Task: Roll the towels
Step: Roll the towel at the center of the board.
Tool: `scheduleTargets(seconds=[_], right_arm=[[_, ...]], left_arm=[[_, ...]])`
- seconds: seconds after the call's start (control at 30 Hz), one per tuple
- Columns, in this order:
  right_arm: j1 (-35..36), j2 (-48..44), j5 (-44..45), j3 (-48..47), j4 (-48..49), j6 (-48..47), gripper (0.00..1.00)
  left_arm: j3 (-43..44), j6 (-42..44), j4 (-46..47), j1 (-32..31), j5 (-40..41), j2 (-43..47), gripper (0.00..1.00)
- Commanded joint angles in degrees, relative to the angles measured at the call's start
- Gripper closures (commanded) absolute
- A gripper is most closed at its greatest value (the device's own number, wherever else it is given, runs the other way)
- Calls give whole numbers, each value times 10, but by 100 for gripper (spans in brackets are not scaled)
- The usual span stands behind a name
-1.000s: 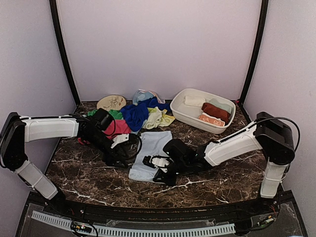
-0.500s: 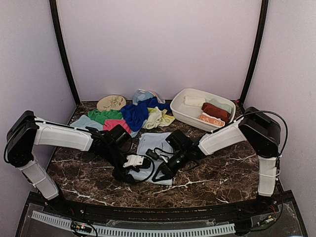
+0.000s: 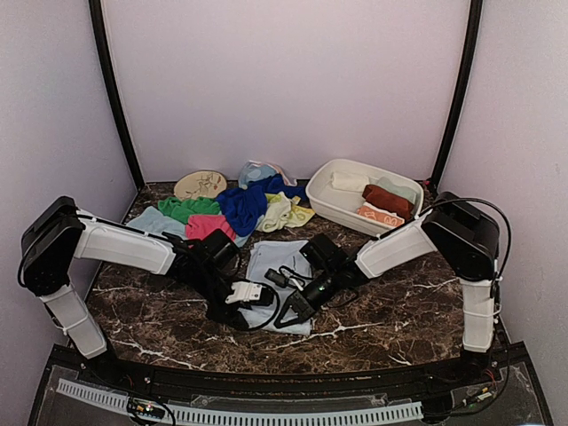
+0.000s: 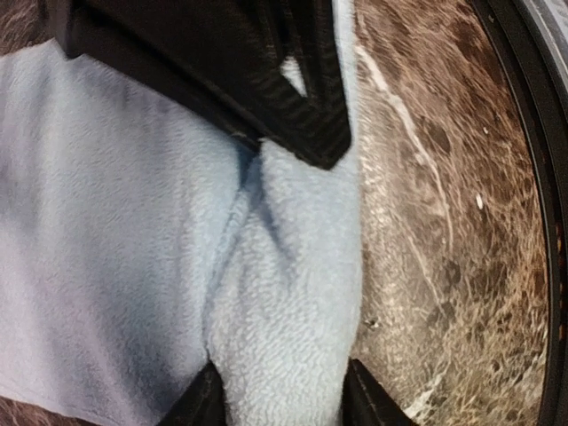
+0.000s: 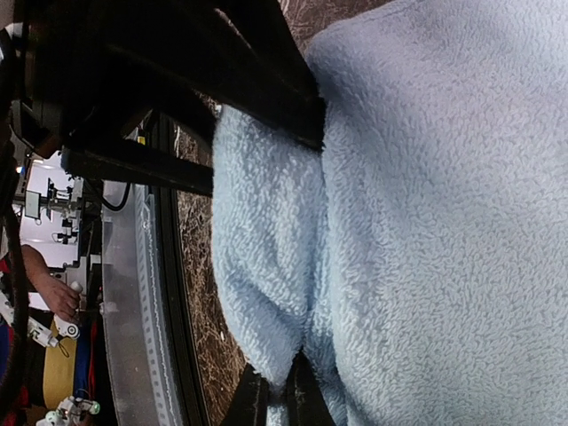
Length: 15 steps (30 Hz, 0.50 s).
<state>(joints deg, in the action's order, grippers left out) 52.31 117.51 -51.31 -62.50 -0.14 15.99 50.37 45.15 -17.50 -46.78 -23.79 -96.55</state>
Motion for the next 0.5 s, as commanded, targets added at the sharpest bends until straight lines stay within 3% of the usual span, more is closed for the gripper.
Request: scheduleTargets(seconds=[0.0, 0.13, 0.23, 0.27, 0.37, 0.47], right_arm=[[-7, 16, 6, 9, -22, 17, 100], [-9, 23, 10, 6, -50, 1, 100], [-11, 24, 11, 11, -52, -2, 100], [-11, 24, 10, 11, -51, -1, 100], [-12, 27, 7, 8, -50, 3, 100], [-13, 32, 2, 3, -50, 7, 100]], left_arm=[[1, -13, -16, -1, 7, 28, 47], [-2, 2, -34, 0, 20, 100, 23], [27, 6, -91, 3, -3, 105, 12], [26, 9, -95, 2, -19, 106, 4], [31, -4, -95, -11, -52, 90, 1], [36, -3, -91, -31, -56, 63, 10]])
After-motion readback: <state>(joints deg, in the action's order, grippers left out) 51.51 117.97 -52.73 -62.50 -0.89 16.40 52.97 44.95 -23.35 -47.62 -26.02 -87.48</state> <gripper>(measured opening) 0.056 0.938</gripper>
